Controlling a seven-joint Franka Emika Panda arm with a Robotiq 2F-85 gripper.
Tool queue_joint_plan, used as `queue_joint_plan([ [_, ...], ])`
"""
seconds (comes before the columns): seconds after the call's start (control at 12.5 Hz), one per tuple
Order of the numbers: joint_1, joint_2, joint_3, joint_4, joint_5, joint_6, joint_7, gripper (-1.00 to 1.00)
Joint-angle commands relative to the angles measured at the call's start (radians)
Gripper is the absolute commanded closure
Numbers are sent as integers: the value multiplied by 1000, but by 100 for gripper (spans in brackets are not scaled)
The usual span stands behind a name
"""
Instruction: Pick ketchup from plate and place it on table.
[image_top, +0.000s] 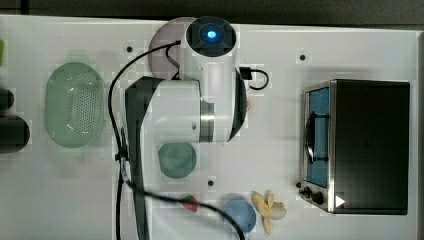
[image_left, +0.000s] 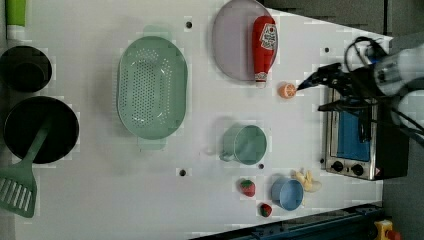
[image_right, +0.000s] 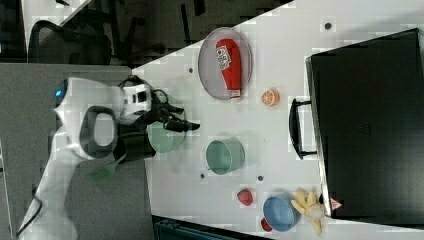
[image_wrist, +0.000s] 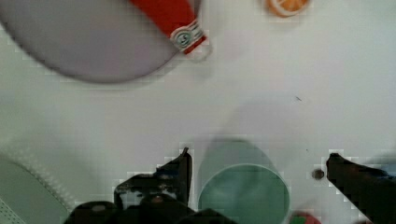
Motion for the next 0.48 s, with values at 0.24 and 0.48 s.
queue_joint_plan([
  [0.24,-2,110,-8,72,-6,153,-407,-100],
  [0.48,-1,224,-9,127,-7,220,-553,-100],
])
